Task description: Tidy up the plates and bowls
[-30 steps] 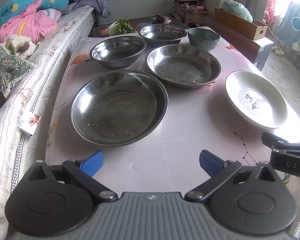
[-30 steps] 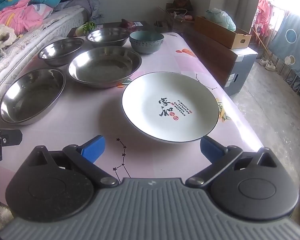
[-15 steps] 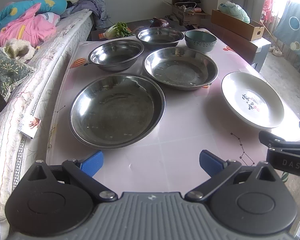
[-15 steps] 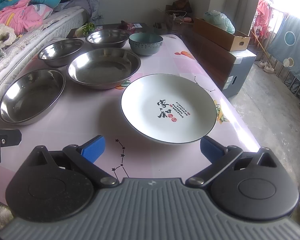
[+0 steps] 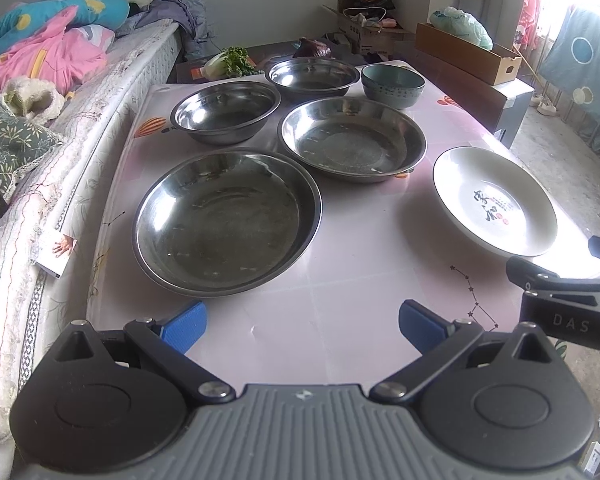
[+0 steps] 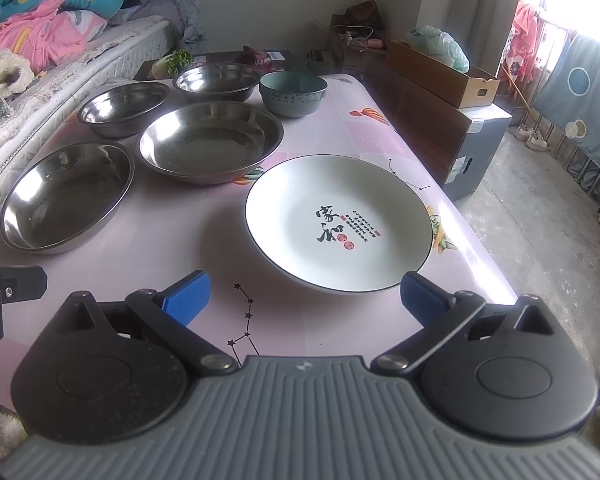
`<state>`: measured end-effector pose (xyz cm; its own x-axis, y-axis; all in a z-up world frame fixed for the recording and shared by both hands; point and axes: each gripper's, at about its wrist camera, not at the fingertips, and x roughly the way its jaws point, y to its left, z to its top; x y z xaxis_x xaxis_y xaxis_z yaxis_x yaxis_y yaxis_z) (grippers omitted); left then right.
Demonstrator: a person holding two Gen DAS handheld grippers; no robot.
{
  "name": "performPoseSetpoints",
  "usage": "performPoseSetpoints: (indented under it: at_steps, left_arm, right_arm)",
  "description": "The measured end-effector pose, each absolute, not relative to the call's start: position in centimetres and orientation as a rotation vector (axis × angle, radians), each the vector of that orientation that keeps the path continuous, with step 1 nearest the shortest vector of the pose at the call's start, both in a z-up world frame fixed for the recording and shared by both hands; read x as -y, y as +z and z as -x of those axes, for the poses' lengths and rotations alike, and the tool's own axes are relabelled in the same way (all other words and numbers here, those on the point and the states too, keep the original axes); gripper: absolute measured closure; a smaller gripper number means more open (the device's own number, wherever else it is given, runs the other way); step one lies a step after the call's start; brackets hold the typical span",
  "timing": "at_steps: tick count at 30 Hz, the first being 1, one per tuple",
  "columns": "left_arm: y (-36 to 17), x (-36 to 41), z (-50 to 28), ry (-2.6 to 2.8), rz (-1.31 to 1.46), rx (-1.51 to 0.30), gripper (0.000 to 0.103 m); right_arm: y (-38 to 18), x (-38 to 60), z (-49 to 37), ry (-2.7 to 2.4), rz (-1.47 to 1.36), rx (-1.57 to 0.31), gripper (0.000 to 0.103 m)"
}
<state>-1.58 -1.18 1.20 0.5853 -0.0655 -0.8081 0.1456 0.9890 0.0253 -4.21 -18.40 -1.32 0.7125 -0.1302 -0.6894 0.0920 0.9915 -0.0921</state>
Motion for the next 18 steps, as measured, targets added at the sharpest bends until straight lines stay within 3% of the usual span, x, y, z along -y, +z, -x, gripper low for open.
performPoseSetpoints:
  at_steps: [18]
  left_arm:
    - [1.02,0.95,1.67,-0.126,-0.085,-0.944,0.0]
  right_arm:
    - [-1.57,17.86,4.2,-0.11,0.06,-0.783,0.001]
